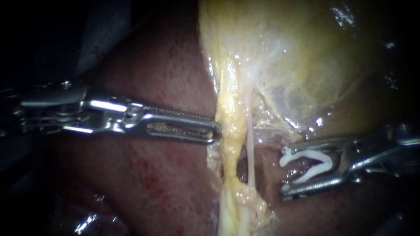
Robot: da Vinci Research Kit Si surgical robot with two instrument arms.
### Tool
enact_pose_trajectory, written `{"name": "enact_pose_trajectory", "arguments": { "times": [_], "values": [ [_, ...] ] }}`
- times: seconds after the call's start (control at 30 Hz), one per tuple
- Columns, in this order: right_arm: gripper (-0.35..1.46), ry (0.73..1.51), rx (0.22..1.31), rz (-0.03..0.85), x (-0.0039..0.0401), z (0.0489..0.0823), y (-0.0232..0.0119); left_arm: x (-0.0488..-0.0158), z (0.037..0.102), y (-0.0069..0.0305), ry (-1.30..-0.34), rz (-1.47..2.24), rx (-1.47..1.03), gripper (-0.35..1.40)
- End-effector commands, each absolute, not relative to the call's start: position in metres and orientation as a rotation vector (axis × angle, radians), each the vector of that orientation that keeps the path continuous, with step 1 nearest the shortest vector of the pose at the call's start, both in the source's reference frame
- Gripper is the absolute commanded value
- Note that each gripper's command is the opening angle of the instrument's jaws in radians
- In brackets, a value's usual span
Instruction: Clipping first clip left tube
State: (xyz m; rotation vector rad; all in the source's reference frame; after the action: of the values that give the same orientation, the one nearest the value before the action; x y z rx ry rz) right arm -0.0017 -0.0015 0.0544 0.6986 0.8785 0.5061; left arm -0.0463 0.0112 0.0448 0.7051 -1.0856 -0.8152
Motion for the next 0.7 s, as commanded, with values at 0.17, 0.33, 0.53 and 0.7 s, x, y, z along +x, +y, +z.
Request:
{"name": "enact_pose_trajectory", "arguments": {
  "times": [0.17, 0.33, 0.53, 0.7],
  "values": [
    [0.51, 0.878, 0.697, 0.508, -0.0014, 0.0544, -0.0017, -0.0456, 0.0443, 0.0107, -1.086, -0.811, 0.707, -0.35],
    [0.53, 0.878, 0.691, 0.509, -0.0003, 0.0546, -0.0024, -0.0439, 0.0427, 0.0093, -1.087, -0.804, 0.715, -0.35],
    [0.55, 0.878, 0.677, 0.509, 0.0013, 0.0552, -0.0043, -0.0417, 0.0411, 0.0078, -1.087, -0.799, 0.717, -0.35],
    [0.56, 0.878, 0.669, 0.507, 0.0028, 0.0558, -0.0061, -0.0413, 0.0406, 0.0076, -1.088, -0.799, 0.719, -0.35]
  ]
}}
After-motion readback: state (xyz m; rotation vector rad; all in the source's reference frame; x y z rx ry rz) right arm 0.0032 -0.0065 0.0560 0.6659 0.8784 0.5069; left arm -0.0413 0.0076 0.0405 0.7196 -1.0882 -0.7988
